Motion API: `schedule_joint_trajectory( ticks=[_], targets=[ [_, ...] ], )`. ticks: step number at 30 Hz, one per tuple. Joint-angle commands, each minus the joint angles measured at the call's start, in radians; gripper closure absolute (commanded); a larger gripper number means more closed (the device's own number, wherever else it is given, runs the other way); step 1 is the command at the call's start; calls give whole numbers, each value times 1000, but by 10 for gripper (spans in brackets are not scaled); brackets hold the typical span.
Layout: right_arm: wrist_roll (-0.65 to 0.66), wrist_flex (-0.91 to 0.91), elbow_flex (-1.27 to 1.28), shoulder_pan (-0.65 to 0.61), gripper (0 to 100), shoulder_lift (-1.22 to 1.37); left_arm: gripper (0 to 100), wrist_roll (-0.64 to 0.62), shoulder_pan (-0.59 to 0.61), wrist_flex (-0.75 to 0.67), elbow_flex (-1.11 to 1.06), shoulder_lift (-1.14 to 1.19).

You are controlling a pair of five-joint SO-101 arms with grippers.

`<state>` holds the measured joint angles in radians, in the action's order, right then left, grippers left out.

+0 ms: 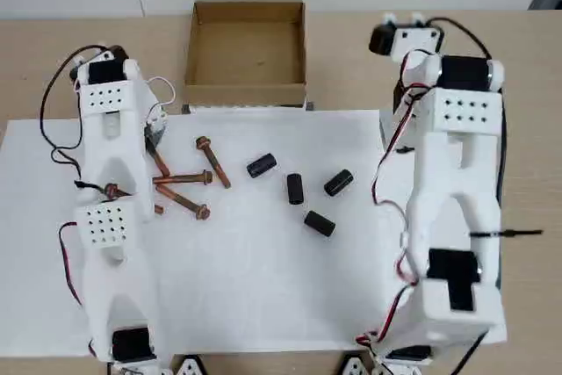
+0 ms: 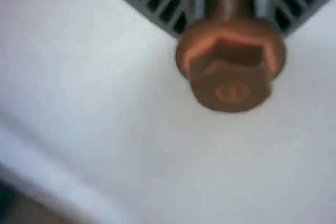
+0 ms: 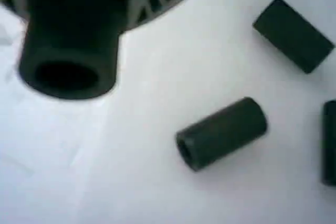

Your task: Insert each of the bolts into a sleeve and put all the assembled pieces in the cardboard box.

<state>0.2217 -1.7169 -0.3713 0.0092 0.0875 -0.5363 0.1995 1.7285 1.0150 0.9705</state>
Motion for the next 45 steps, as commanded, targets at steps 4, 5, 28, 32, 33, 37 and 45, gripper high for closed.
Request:
schedule_joint_trajectory(
  ticks=[4, 5, 28, 32, 33, 37, 45],
  targets=[
    [-8, -22, -3, -8, 995, -189, 995, 104, -103, 26, -70, -351],
    [-8, -22, 8, -8, 995, -214, 995, 126, -123, 26, -91, -400],
    [-9, 128, 784, -15, 995, -1119, 995, 249, -557, -149, -977, -1339],
    [-9, 228, 931, -15, 995, -1282, 995, 252, -559, -249, -1145, -1478],
    [-9, 246, 971, -15, 995, -1328, 995, 252, -559, -272, -1190, -1521],
    [-11, 288, 1120, -87, 995, -1506, 995, 250, -559, -362, -1400, -1708],
    [-140, 384, 1350, -277, 995, -1768, 995, 161, -552, -614, -1814, -2124]
  ],
)
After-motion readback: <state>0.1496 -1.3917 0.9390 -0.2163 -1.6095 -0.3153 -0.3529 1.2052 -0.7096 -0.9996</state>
